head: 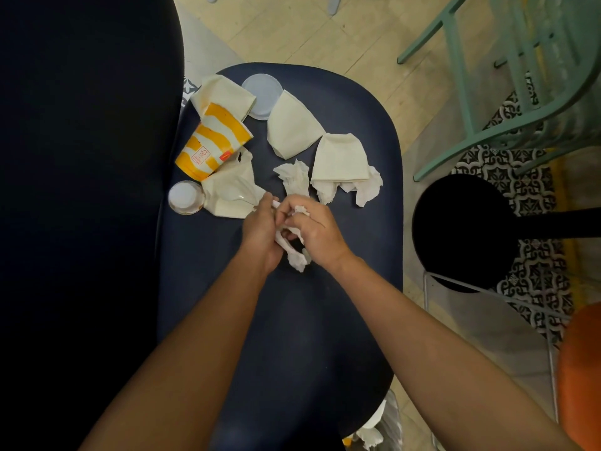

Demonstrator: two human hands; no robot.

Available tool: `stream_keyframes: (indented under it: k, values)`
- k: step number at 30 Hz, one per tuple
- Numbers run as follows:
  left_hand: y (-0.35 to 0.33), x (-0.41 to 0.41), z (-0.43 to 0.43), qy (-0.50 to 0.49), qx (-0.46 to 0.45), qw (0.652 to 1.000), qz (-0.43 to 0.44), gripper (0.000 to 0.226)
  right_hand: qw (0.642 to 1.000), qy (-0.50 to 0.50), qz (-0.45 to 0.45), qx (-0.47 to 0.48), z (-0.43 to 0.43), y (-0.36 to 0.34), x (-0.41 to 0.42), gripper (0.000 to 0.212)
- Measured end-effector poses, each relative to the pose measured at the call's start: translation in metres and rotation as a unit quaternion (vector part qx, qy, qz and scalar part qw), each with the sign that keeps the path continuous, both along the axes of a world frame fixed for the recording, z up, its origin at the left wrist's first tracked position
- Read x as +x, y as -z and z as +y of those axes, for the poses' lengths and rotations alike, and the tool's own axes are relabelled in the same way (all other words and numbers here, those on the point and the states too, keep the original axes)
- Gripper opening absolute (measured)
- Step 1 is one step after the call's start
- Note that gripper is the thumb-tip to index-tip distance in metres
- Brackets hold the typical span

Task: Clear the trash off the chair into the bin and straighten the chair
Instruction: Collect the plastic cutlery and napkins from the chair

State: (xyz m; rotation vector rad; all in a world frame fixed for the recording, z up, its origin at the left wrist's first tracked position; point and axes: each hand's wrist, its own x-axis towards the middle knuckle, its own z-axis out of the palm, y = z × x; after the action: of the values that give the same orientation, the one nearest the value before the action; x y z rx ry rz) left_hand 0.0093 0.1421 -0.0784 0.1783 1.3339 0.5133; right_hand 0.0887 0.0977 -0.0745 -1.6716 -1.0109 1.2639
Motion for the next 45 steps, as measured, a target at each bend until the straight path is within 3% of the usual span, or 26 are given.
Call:
stream_keyframes:
  k: [3, 7, 9, 12, 15, 19, 24, 26, 28, 30, 32, 35, 40, 42, 45]
  values:
    - [-0.004, 0.000, 0.005, -0.002, 0.013, 0.999, 0.040, 0.026, 0.998, 0.058, -0.021, 0.032, 0.002, 0.002, 0.003, 0.022]
    - [-0.005, 0.000, 0.000, 0.122, 0.101, 0.984, 0.088, 0.029, 0.991, 0.125, -0.044, 0.009, 0.006, -0.001, 0.004, 0.026]
    - [-0.004, 0.001, -0.004, 0.170, 0.139, 0.970, 0.101, 0.033, 0.989, 0.121, -0.081, -0.025, 0.011, 0.005, 0.002, 0.023]
    - [-0.003, 0.004, -0.006, 0.180, 0.150, 0.967, 0.094, 0.035, 0.990, 0.109, -0.054, -0.071, 0.017, 0.014, -0.004, 0.010]
    - [-0.002, 0.004, -0.006, 0.179, 0.143, 0.970, 0.081, 0.035, 0.990, 0.067, -0.094, -0.086, 0.014, 0.018, -0.007, 0.051]
    - [-0.003, -0.001, -0.007, 0.205, 0.136, 0.968, 0.054, 0.037, 0.981, 0.005, -0.153, -0.120, 0.011, 0.016, -0.002, 0.050]
    - [-0.005, -0.001, -0.007, 0.243, 0.219, 0.943, 0.061, 0.028, 0.983, 0.011, 0.033, -0.179, -0.005, 0.020, 0.006, 0.076]
    - [-0.007, -0.002, -0.005, 0.241, 0.244, 0.938, 0.058, 0.017, 0.971, 0.015, 0.078, -0.227, -0.015, 0.020, 0.008, 0.077]
    - [-0.009, -0.002, -0.004, 0.229, 0.264, 0.935, 0.062, 0.022, 0.946, 0.002, 0.112, -0.304, -0.021, 0.018, 0.009, 0.077]
    - [-0.010, -0.003, -0.004, 0.212, 0.270, 0.936, 0.081, 0.031, 0.915, -0.029, 0.148, -0.375, -0.024, 0.012, 0.008, 0.068]
    - [-0.008, -0.005, -0.005, 0.202, 0.266, 0.937, 0.099, 0.026, 0.893, -0.035, 0.207, -0.399, -0.025, 0.008, 0.007, 0.046]
    - [-0.005, -0.009, -0.008, 0.211, 0.257, 0.935, 0.119, 0.014, 0.885, 0.039, 0.297, -0.355, -0.019, 0.011, 0.009, 0.012]
    - [-0.002, -0.014, -0.012, 0.294, 0.276, 0.900, 0.162, 0.007, 0.915, 0.168, 0.261, -0.257, 0.001, 0.008, 0.016, 0.032]
    - [-0.003, -0.014, -0.011, 0.316, 0.280, 0.891, 0.166, 0.008, 0.930, 0.156, 0.243, -0.227, 0.009, 0.004, 0.016, 0.034]
    - [-0.003, -0.011, -0.007, 0.330, 0.274, 0.890, 0.156, 0.013, 0.962, 0.118, 0.143, -0.199, 0.018, 0.003, 0.016, 0.028]
